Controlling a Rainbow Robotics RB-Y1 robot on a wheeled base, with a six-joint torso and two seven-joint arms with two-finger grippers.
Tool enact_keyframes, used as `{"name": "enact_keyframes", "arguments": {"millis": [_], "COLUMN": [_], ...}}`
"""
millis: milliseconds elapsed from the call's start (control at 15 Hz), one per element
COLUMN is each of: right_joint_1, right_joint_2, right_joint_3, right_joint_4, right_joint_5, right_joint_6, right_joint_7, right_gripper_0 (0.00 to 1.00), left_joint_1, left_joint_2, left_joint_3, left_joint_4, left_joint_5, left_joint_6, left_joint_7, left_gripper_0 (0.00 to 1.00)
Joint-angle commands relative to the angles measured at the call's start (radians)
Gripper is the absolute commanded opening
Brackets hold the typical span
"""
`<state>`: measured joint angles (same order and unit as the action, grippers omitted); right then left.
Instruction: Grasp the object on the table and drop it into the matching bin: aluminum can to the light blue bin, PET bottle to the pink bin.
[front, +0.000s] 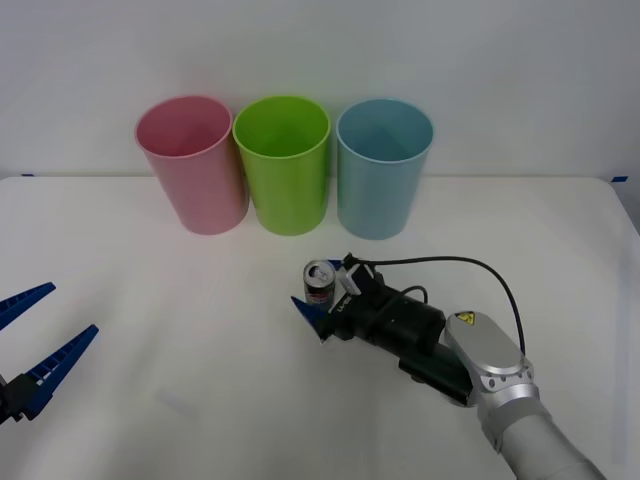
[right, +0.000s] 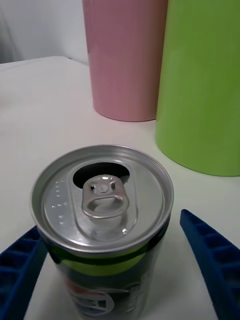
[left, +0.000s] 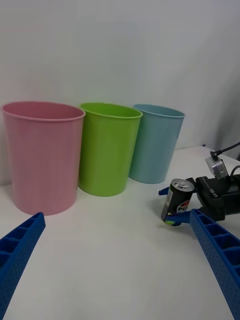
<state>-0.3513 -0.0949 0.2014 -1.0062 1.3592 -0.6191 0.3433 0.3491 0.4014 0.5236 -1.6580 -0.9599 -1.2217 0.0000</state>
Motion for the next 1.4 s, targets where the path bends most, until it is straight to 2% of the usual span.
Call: {"name": "enact_keyframes", "arguments": {"millis": [67,800,1000,1400], "right_joint_1": [0.000,0.017,0.071,0.232], "right_joint_2": [0.000,-0.019,-0.063,-0.169], "right_joint_3": [0.003,-0.034,-0.034,-0.034], "right_joint_4": [0.000,-0.054,-0.166,-0.486], "right_joint_5": [-0.002,-0.012,-0.038,-0.084], "right_joint_6": [0.002,-0.042,-0.044,-0.018], "right_joint_7": [0.002,-0.015,-0.049,-0.256], "right_gripper_0": [0.00,0.00,0.00,0.00], "left_joint_1": [0.000,0.000,0.000,0.000], "left_joint_2": [0.000,0.000,0.000,0.000], "left_joint_3": [0.000,0.000,0.000,0.000], "left_joint_4": [0.000,0.000,0.000,0.000], "left_joint_5": [0.000,0.000,0.000,0.000], "left_joint_6": [0.000,0.000,0.000,0.000], "left_joint_7": [0.000,0.000,0.000,0.000], "left_gripper_0": [1.00,1.00,1.00,1.00]}}
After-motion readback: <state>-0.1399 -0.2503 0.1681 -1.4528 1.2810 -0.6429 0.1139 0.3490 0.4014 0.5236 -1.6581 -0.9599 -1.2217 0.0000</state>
